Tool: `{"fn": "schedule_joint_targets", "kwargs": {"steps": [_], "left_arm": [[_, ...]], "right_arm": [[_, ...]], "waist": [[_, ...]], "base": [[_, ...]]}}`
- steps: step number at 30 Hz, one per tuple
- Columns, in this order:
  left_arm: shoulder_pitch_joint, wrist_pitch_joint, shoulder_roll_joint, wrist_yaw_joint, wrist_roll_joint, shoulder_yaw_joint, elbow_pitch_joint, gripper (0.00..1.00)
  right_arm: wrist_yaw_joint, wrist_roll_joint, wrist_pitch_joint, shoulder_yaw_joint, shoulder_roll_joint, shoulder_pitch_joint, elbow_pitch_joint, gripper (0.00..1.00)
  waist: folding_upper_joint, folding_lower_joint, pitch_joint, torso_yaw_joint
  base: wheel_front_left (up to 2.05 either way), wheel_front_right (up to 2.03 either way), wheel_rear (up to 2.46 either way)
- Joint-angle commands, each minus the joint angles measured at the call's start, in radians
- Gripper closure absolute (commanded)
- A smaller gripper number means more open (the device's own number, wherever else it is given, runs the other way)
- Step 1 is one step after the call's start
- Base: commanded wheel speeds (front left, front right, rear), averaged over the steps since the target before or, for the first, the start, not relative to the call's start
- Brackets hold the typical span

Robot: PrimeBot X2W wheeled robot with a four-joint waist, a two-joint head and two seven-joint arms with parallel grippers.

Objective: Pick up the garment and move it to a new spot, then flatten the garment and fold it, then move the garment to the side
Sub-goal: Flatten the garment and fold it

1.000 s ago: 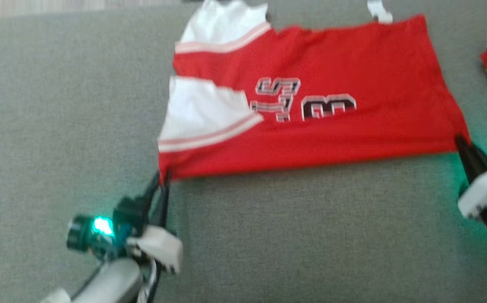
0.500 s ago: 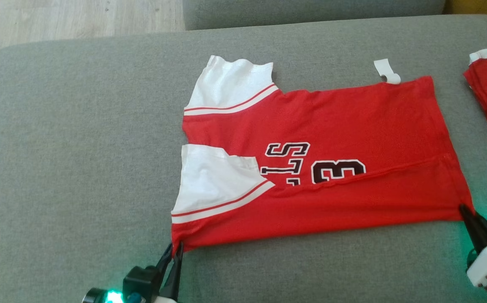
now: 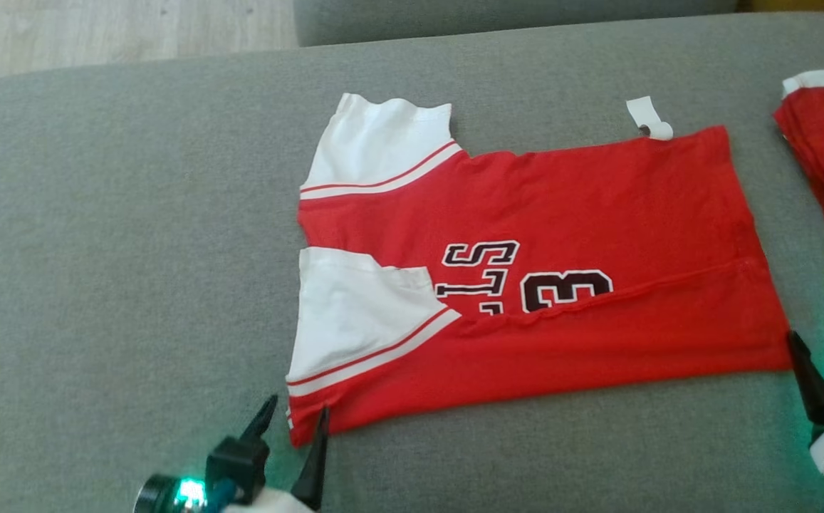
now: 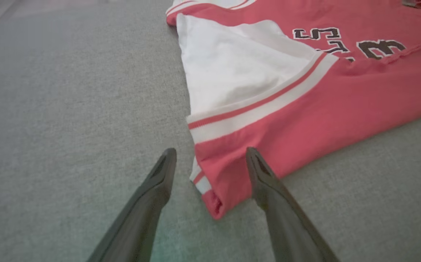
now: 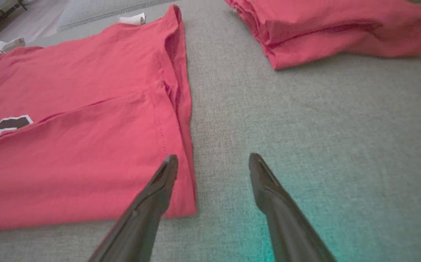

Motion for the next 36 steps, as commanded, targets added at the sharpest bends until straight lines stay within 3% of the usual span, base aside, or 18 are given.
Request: {"fn": "schedule_joint_targets", "kwargs": {"steps": [1, 7, 11, 13, 19, 21, 25, 28, 36], "left_arm": [[-0.054, 0.004, 0.031, -0.012, -0.006, 0.037, -0.030, 0.00], [-0.182, 0.074, 0.098, -0.059, -0.002, 0.070, -0.073, 0.00], [-0.430, 0.216, 0.160, -0.162, -0.012, 0.124, -0.109, 0.00], [-0.490, 0.254, 0.166, -0.189, -0.012, 0.131, -0.103, 0.00], [-0.823, 0.499, 0.112, -0.357, -0.096, 0.161, 0.051, 0.00], [-0.908, 0.598, 0.089, -0.392, -0.123, 0.154, 0.133, 0.00], [-1.032, 0.762, 0.064, -0.410, -0.155, 0.144, 0.287, 0.00], [-1.091, 0.828, 0.070, -0.417, -0.130, 0.120, 0.386, 0.00], [-1.127, 0.873, 0.089, -0.445, -0.092, 0.077, 0.535, 0.00]], "right_arm": [[0.007, -0.016, -0.017, -0.007, -0.029, 0.001, -0.027, 0.00], [0.007, -0.065, -0.019, -0.057, -0.015, -0.015, -0.089, 0.00], [0.007, -0.106, 0.000, -0.098, -0.005, -0.046, -0.165, 0.00], [0.007, -0.114, 0.005, -0.105, -0.004, -0.054, -0.179, 0.00], [0.007, -0.153, 0.036, -0.123, 0.012, -0.099, -0.238, 0.00], [0.007, -0.159, 0.044, -0.115, 0.019, -0.118, -0.252, 0.00], [0.007, -0.166, 0.051, -0.090, 0.032, -0.162, -0.263, 0.00], [0.007, -0.162, 0.045, -0.069, 0.041, -0.190, -0.255, 0.00], [0.007, -0.133, 0.013, -0.025, 0.056, -0.222, -0.205, 0.00]], "waist": [[-0.0001, -0.0001, 0.000, -0.009], [-0.0001, -0.0001, 0.020, -0.037], [-0.0001, -0.0001, 0.087, -0.068], [-0.0001, -0.0001, 0.105, -0.076], [-0.0001, -0.0001, 0.213, -0.124], [-0.0001, -0.0001, 0.241, -0.150], [-0.0001, -0.0001, 0.292, -0.206], [-0.0001, -0.0001, 0.317, -0.241], [-0.0001, -0.0001, 0.350, -0.293]], "base": [[0.00, 0.00, 0.00], [0.00, 0.00, 0.00], [0.00, 0.00, 0.00], [0.00, 0.00, 0.00], [0.00, 0.00, 0.00], [0.00, 0.00, 0.00], [0.00, 0.00, 0.00], [0.00, 0.00, 0.00], [0.00, 0.00, 0.00]]}}
